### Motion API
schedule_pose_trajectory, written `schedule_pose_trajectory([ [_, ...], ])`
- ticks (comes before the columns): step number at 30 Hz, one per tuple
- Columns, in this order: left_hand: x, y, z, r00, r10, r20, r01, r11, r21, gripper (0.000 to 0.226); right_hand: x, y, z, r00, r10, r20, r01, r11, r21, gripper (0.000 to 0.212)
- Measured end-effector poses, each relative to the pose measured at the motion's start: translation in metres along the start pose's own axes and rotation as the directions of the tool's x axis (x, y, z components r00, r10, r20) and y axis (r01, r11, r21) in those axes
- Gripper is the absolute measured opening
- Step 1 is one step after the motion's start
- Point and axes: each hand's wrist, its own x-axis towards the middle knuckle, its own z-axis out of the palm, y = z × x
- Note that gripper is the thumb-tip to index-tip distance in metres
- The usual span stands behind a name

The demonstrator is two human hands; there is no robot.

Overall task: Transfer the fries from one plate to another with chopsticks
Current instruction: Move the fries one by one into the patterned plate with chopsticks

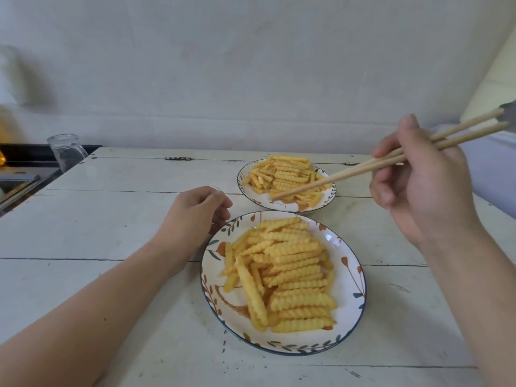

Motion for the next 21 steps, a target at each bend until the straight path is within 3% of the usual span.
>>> schedule_pose_trajectory([
  [2,0.0,-0.001,0.0,1.0,0.004,0.0,-0.004,1.0,0.011,0.027,0.008,0.009,-0.01,0.992,-0.08,-0.095,0.065,0.987,-0.145,0.046],
  [5,-0.001,-0.001,0.0,1.0,0.022,0.006,-0.023,0.998,0.062,0.028,0.015,0.022,-0.02,0.984,-0.136,-0.113,0.098,0.951,-0.293,0.043],
  [17,-0.002,0.0,0.001,1.0,0.018,0.003,-0.018,0.997,0.08,0.029,0.015,0.059,-0.005,0.989,-0.068,0.135,0.117,0.909,-0.4,0.035],
  [21,-0.001,0.0,0.0,1.0,0.013,0.004,-0.013,0.998,0.066,0.028,0.016,0.06,-0.001,0.993,-0.062,0.098,0.094,0.922,-0.375,0.039],
])
